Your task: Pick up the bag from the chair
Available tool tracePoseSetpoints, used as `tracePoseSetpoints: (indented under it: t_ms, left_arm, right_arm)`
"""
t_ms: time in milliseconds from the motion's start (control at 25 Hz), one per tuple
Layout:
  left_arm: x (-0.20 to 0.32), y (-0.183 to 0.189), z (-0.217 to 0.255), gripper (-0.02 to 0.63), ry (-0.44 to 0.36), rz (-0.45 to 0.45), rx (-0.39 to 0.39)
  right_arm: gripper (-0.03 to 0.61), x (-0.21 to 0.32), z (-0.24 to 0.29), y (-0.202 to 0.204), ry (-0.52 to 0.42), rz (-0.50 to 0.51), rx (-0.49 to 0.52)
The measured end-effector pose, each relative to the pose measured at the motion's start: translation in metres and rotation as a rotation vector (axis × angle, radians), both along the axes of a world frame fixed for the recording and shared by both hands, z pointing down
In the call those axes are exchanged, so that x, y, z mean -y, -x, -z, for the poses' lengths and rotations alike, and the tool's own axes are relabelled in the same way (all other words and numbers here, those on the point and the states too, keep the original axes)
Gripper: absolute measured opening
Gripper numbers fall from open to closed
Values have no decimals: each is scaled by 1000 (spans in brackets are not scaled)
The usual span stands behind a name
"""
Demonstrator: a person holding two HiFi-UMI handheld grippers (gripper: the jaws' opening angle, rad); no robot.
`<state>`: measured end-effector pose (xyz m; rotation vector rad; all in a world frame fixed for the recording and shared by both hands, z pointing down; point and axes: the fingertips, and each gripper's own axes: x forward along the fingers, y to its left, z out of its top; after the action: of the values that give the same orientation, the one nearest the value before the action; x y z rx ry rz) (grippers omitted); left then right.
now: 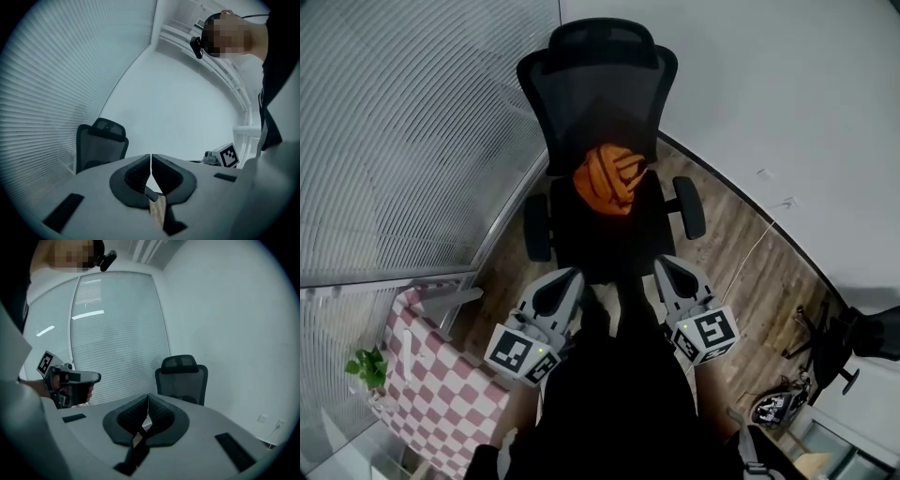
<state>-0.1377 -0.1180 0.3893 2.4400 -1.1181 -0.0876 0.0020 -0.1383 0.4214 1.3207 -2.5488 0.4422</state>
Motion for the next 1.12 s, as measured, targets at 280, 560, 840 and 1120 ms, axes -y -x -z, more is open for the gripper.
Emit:
tracePoseSetpoints:
  t_ms: [280,560,840,1120]
  left_arm:
    - [29,2,1,34,27,70,31]
    - [71,-16,10,34,31,110,55]
    - [105,-38,-5,34,99,162,92]
    - [126,-55,-25,34,191,227,109]
  right_arm:
    - [21,63,-36,10,49,80,-13]
    - [69,133,-96,9,132,181,-87]
    - [122,191,-187,3,215,300,-262]
    - [177,222,-272,-7,259,412,-435]
